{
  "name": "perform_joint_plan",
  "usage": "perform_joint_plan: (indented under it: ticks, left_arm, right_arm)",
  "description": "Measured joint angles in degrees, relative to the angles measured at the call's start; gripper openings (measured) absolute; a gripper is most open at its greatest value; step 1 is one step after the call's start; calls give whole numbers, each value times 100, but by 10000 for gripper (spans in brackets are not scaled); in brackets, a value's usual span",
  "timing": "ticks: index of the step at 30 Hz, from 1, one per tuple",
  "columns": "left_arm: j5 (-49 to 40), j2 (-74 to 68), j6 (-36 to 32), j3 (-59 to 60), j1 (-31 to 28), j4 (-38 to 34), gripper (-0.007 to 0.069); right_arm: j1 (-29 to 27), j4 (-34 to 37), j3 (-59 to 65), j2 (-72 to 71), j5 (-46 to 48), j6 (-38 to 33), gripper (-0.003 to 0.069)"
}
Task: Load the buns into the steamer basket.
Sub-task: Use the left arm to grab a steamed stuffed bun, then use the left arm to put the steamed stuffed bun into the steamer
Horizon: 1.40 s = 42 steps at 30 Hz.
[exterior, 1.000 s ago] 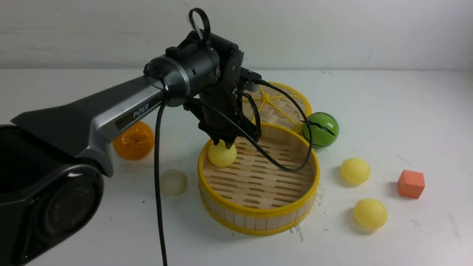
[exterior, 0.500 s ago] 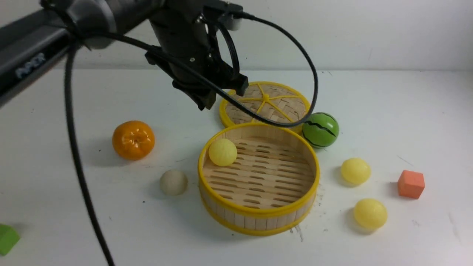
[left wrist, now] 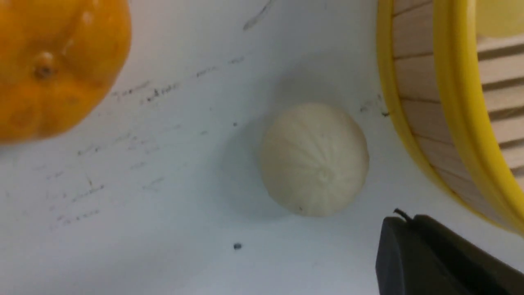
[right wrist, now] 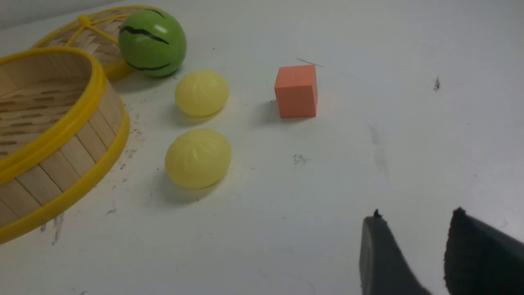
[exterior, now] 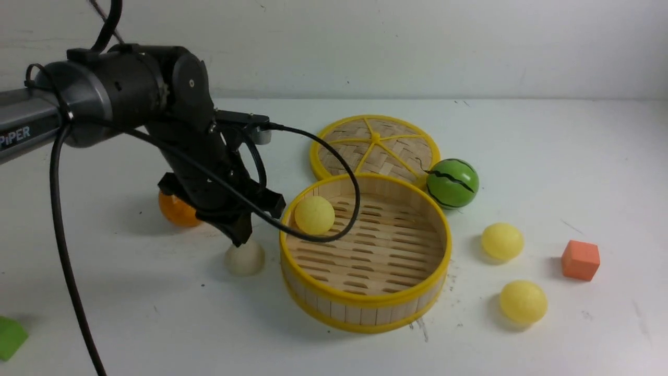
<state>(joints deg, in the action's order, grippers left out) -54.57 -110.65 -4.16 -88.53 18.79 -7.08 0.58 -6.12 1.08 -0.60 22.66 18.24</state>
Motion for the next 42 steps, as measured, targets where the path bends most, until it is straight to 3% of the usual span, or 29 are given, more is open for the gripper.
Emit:
perform_joint_plan:
  ticks: [9,23,27,32,42]
  left_arm:
    - [318,-382,56,0,0,474,185]
    - [648,-614,82,0,0,450,215]
    - [627,-614,82,0,0,450,165]
    - [589,-614,82,0,0,437,-10]
    - [-29,-130,211,-169,0,338,-13]
  right_arm:
    - [0,5,0,0,0,0,239]
    - [0,5,0,0,0,0,239]
    - [0,5,0,0,0,0,239]
    - [0,5,0,0,0,0,239]
    - [0,5,0,0,0,0,239]
